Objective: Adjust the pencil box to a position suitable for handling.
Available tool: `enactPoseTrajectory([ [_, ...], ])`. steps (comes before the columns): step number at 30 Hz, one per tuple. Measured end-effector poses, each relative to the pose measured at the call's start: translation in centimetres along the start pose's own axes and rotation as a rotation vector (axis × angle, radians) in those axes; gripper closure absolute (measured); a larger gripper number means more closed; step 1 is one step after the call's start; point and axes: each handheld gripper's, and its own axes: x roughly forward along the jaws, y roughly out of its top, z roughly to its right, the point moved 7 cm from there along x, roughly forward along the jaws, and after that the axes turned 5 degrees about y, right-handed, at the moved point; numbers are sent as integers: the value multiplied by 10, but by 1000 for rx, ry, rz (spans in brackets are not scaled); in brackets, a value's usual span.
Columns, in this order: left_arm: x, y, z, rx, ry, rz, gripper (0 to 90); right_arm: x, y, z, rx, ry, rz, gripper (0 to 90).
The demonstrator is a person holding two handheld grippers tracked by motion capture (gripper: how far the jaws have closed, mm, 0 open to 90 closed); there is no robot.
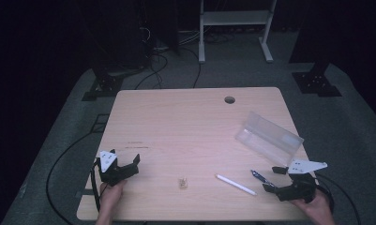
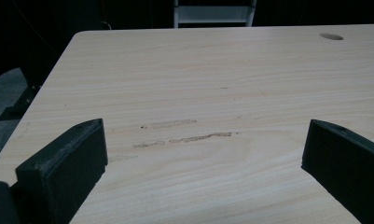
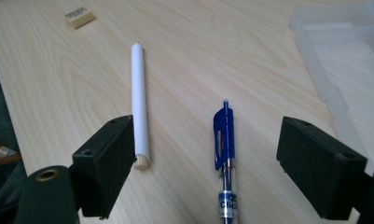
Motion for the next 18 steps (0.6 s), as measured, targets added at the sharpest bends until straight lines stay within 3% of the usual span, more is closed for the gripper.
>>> enactPoseTrajectory([
  [2,0,0,1,7,-2,-2,0,0,5,1,7,23,7,190],
  [18,-2,0,1,7,-8,9,0,9,31,27,27,-24,-25,221],
])
